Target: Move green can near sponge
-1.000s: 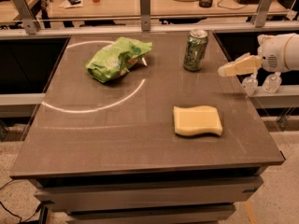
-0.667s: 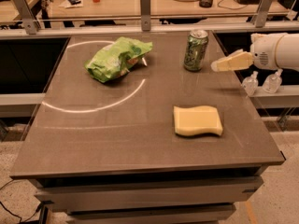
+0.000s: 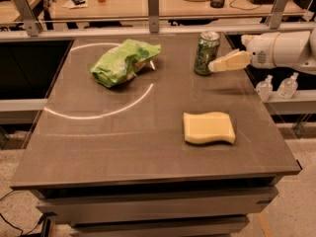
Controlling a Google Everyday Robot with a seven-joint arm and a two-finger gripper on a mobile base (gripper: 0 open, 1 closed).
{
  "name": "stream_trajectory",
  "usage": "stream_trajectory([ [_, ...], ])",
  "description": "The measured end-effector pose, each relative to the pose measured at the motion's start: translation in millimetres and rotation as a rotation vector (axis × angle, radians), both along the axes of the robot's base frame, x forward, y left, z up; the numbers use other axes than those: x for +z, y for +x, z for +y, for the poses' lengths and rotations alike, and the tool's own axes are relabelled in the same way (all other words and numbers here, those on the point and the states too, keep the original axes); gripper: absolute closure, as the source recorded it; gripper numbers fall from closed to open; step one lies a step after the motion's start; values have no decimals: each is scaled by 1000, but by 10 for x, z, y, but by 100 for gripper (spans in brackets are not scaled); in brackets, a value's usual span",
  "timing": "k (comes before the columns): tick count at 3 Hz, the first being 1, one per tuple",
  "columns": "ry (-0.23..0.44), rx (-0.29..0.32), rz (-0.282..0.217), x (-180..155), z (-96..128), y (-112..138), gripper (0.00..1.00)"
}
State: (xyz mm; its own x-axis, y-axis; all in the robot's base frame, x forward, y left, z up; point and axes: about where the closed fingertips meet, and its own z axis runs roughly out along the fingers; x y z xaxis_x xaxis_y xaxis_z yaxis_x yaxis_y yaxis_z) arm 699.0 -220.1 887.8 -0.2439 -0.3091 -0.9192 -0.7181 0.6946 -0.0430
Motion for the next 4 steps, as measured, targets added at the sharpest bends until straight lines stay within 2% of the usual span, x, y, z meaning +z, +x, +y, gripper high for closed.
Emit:
stream_trajectory([
  [1,3,67,17,-82,204,57,0],
  [2,10,98,13,-104,344,120,0],
  [3,33,102,-7,-82,451,189,0],
  [4,49,109,-26,-46,534,241,19],
])
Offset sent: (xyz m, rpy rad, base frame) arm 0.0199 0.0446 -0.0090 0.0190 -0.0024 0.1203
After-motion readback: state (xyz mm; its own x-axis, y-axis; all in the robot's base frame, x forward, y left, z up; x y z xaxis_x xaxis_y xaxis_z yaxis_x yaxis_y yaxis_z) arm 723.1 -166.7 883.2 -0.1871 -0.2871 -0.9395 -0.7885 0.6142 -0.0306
